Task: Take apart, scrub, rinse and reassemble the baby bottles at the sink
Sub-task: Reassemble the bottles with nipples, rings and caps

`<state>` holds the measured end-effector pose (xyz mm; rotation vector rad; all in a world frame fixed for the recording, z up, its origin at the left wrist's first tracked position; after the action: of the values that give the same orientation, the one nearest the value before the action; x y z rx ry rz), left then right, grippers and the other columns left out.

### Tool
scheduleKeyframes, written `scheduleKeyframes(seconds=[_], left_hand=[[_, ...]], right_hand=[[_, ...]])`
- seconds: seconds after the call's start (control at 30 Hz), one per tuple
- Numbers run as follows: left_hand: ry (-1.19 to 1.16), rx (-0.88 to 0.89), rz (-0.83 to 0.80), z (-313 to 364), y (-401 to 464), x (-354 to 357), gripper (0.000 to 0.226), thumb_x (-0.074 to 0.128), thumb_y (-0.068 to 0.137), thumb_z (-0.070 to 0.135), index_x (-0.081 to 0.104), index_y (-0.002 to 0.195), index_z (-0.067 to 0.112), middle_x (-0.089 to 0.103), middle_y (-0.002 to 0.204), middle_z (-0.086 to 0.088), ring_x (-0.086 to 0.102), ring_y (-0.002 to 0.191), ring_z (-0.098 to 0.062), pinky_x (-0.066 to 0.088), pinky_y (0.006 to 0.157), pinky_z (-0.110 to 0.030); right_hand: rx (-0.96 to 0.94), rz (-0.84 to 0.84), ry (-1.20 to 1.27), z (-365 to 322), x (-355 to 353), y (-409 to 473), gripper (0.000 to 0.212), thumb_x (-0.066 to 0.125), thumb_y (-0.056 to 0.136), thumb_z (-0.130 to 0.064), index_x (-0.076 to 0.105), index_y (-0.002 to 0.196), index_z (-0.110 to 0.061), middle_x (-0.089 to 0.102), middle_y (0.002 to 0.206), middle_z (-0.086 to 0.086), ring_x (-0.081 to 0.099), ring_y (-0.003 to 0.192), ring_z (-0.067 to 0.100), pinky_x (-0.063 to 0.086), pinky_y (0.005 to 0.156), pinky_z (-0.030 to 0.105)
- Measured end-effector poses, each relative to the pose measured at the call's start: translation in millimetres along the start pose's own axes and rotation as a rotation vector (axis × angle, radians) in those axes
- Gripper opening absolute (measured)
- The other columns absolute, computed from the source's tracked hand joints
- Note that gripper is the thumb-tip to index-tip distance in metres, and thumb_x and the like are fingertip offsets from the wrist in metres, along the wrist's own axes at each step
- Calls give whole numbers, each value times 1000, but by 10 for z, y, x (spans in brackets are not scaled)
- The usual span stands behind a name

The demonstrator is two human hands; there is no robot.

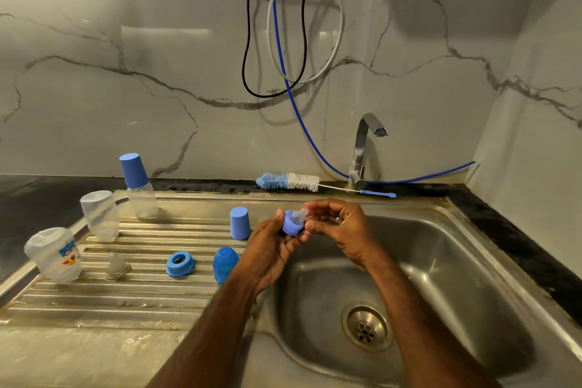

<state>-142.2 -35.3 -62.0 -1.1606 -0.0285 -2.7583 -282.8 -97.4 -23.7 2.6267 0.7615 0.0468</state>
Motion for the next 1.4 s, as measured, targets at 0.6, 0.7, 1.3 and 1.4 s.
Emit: scheduleKeyframes(seconds=[0.6,0.7,1.3,1.4], left_hand=[[168,-42,14,-36,-12,66,60,28,108,45,57,127,-4,68,84,-22,64,60,-23,59,56,-27],[313,-13,50,5,-98,103,58,26,109,45,61,119,-1,69,74,-19,67,58,-21,57,52,-24],[1678,748,715,2518,-759,-401,20,68,95,26,72,87,9,72,78,-6,66,70,-20,41,68,-26],[1779,723,848,2982,-846,-671,21,69,93,27,72,94,7,73,91,-13,61,78,-22,37,71,-30]], right_hand=[[-13,49,-70,67,65,30,51,88,70,-3,71,116,-16,76,103,0,70,94,9,55,81,22],[-8,-2,-192,72,121,-26,46,90,70,-13,74,112,-23,77,101,-8,69,95,7,52,80,18],[-93,-113,-453,-236,1494,393,40,87,75,-25,69,111,-25,64,106,-10,62,89,7,48,71,11],[-132,-167,-516,-251,1799,491,40,85,76,-29,68,112,-25,61,108,-9,59,91,7,48,75,15]])
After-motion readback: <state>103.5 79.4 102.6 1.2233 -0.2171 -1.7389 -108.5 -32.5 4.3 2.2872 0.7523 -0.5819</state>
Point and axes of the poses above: each hand's wrist, its own y-axis towards the middle knuckle, its own x-axis out of the palm, z = x × y, the point moved 4 cm from there along y, towards the middle knuckle
